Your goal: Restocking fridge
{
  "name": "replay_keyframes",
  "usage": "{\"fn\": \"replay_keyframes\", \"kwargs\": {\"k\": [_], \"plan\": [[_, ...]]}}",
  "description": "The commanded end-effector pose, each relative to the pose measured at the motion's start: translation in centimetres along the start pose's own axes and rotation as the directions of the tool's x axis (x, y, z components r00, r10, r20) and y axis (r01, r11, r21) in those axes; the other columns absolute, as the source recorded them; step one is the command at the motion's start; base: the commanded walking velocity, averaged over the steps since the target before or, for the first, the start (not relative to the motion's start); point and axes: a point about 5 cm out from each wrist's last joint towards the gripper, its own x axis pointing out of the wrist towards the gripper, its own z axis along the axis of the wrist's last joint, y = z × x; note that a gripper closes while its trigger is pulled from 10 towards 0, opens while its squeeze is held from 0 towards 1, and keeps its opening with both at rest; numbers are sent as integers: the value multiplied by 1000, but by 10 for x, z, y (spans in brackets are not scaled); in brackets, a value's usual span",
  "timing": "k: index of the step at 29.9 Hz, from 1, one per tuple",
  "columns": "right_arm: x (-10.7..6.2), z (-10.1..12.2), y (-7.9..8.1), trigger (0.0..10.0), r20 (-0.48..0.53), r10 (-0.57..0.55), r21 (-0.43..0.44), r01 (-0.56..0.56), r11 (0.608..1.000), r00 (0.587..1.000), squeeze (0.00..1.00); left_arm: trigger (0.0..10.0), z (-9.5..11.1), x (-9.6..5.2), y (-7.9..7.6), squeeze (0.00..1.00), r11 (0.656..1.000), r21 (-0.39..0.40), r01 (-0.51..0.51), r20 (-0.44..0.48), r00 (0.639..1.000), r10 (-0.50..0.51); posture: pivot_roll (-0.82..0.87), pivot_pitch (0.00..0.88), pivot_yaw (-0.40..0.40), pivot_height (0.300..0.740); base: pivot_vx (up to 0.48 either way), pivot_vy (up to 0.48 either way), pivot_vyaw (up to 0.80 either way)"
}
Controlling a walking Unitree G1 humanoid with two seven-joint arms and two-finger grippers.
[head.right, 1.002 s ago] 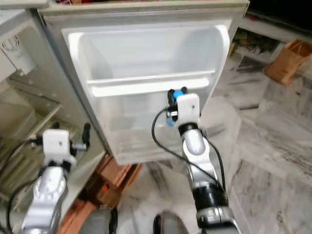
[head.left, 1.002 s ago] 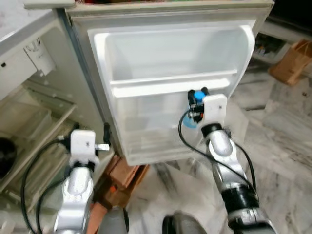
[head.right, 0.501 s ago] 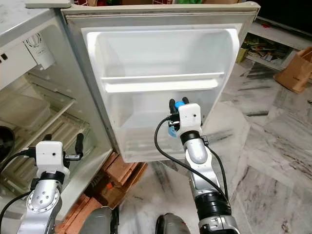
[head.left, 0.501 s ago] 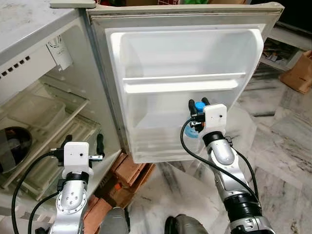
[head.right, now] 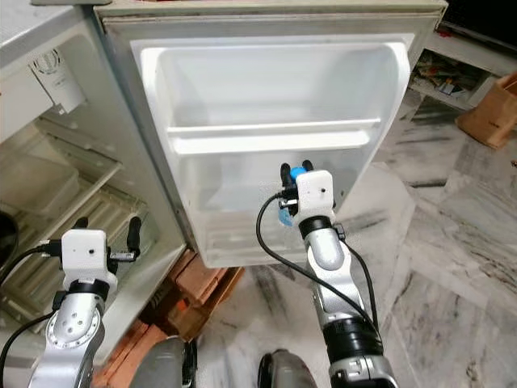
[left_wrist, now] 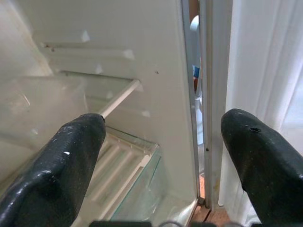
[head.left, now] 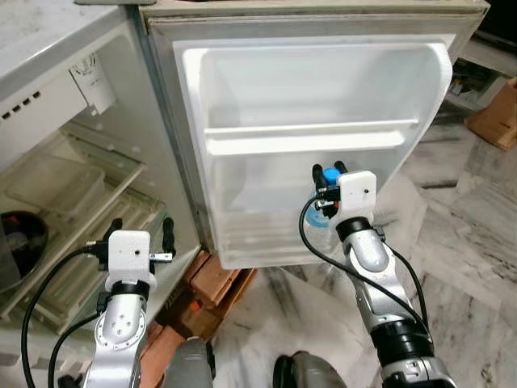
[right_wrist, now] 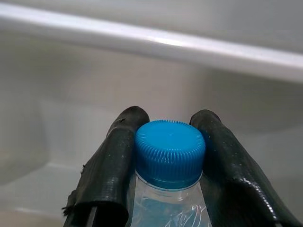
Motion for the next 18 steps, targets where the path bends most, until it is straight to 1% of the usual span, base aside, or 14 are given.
{"fn": "replay_keyframes", "kwargs": {"k": [1,4,18], "plan": [[1,2,-1,10000,12,-1,9,1,1000,1000,0,10000,-2,-2,0,0,1000,9,6,-13,1000,-6,147,115,-29,661,0,0,0],[2,3,0,10000,18,1,8,-1,1000,1000,0,10000,-2,-1,0,0,1000,10,8,-12,1000,-8,148,118,-30,641,0,0,0],[0,1,1,10000,9,-3,3,3,1000,1000,0,10000,2,1,-1,0,999,36,-4,3,1000,4,145,130,-24,641,0,0,0]]}}
